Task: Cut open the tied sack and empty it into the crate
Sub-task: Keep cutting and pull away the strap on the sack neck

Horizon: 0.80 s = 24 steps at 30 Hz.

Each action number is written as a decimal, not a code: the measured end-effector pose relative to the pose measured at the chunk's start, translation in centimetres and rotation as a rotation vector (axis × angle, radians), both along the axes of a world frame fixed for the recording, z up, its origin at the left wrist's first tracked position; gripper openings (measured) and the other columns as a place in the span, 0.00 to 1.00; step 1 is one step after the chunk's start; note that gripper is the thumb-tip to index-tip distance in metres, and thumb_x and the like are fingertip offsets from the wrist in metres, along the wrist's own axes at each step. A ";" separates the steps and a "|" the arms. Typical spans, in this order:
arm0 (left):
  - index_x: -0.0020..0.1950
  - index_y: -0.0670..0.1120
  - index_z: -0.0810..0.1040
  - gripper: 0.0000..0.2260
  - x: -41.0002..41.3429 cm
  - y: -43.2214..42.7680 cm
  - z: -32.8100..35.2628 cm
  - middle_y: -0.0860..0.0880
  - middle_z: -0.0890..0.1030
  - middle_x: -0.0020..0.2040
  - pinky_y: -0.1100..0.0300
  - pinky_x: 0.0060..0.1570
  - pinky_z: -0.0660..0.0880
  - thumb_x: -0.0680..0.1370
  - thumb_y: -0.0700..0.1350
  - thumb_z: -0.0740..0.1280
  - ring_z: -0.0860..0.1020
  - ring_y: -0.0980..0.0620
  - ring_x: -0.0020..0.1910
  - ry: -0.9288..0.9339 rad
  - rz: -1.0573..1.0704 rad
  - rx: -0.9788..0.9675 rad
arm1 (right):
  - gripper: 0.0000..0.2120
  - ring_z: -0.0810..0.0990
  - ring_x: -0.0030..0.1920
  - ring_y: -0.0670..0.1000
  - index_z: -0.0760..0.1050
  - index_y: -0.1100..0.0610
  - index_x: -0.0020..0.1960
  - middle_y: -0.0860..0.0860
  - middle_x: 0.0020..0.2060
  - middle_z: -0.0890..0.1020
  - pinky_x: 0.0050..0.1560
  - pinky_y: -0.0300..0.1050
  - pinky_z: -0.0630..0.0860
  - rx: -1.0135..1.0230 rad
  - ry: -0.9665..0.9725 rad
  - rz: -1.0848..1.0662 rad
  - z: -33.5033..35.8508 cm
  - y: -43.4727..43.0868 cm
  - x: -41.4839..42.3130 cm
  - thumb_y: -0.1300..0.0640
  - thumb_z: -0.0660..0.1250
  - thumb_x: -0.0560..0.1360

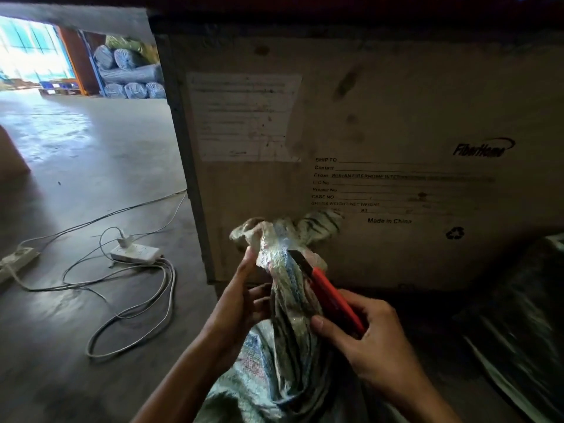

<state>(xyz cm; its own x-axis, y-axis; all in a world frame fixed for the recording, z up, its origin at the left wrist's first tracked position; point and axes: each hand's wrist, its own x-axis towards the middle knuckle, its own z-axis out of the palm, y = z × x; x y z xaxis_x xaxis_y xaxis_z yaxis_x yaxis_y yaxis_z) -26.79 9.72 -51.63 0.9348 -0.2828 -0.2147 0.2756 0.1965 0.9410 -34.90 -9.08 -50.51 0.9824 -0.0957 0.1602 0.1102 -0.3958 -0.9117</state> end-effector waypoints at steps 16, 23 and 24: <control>0.76 0.62 0.55 0.33 -1.3 -4.9 -3.5 0.54 0.80 0.59 0.42 0.55 0.80 0.77 0.42 0.66 0.83 0.52 0.53 -0.575 -0.018 0.438 | 0.16 0.80 0.52 0.55 0.78 0.57 0.62 0.56 0.54 0.82 0.49 0.44 0.72 -0.182 0.135 -0.698 -3.6 -7.6 1.0 0.54 0.69 0.76; 0.74 0.64 0.57 0.33 -4.1 -8.4 -3.5 0.50 0.83 0.54 0.49 0.50 0.76 0.77 0.49 0.72 0.82 0.42 0.50 -0.614 -0.066 0.583 | 0.21 0.75 0.64 0.63 0.72 0.62 0.66 0.64 0.65 0.74 0.61 0.51 0.72 -0.422 0.588 -0.854 -14.5 -12.4 -2.8 0.56 0.67 0.76; 0.74 0.64 0.57 0.33 -4.4 -8.5 -3.5 0.49 0.83 0.51 0.47 0.50 0.78 0.76 0.50 0.72 0.83 0.40 0.50 -0.618 -0.077 0.598 | 0.21 0.75 0.66 0.62 0.73 0.61 0.67 0.63 0.66 0.75 0.63 0.51 0.72 -0.417 0.642 -0.855 -16.1 -12.2 -3.8 0.56 0.66 0.76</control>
